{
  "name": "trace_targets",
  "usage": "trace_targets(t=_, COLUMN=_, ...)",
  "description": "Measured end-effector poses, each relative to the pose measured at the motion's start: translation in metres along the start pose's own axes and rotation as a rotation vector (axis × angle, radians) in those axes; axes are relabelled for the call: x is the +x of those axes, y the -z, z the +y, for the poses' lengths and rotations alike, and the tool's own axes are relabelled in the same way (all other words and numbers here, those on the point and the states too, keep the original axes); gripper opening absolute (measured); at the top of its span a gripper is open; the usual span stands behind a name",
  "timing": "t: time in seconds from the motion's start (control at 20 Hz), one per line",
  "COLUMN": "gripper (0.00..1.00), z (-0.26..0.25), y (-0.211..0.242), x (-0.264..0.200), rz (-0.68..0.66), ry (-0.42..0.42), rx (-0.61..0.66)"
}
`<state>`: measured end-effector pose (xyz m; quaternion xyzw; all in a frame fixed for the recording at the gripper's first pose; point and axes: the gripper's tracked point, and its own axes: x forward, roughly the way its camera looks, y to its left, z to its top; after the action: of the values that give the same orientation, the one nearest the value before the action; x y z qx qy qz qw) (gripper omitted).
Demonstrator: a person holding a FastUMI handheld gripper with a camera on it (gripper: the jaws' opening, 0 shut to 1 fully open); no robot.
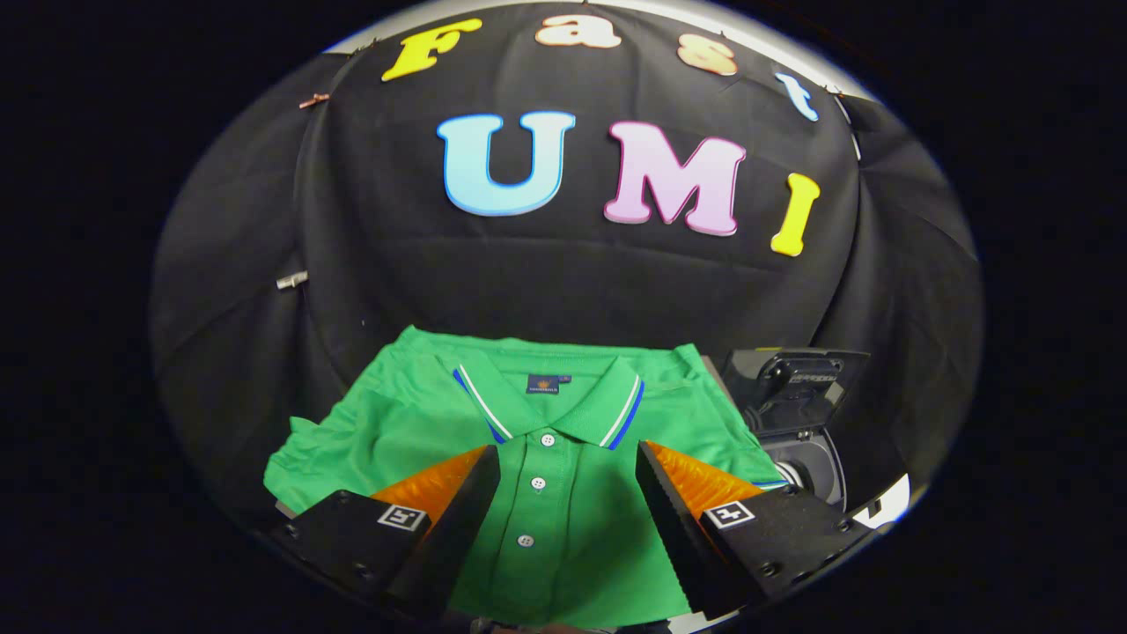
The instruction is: Put the clothes into the washing machine and then close the washing machine lid.
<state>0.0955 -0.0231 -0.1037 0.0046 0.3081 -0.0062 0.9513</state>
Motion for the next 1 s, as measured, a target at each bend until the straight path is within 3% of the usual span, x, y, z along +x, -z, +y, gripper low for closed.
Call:
trace_targets(t=0.15, gripper=0.98, z=0.006, y=0.024, x=0.017, rz=0.17, ry=-0.039, rx=-0.023)
trace_targets(t=0.3, gripper=0.96, z=0.008, y=0.028, x=0.026, rz=0.204, ry=-0.063, rx=-0.012)
trace_targets(t=0.4, gripper=0.81, z=0.016, y=0.022, x=0.027, rz=0.187, ry=-0.122, rx=-0.053)
trace_targets(t=0.55, gripper=0.16, z=0.017, y=0.022, x=0.029, rz=0.151, ry=-0.157, rx=-0.09)
trace_targets(t=0.65, gripper=0.15, z=0.016, y=0.02, x=0.032, rz=0.154, ry=-0.154, rx=-0.107)
trace_targets(t=0.7, gripper=0.05, z=0.017, y=0.015, x=0.029, rz=0.135, ry=-0.158, rx=-0.119)
trace_targets(t=0.85, gripper=0.05, z=0.015, y=-0.002, x=0.018, rz=0.048, ry=-0.168, rx=-0.169)
trace_targets(t=1.0, gripper=0.05, z=0.019, y=-0.015, x=0.004, rz=-0.003, ry=-0.199, rx=-0.126)
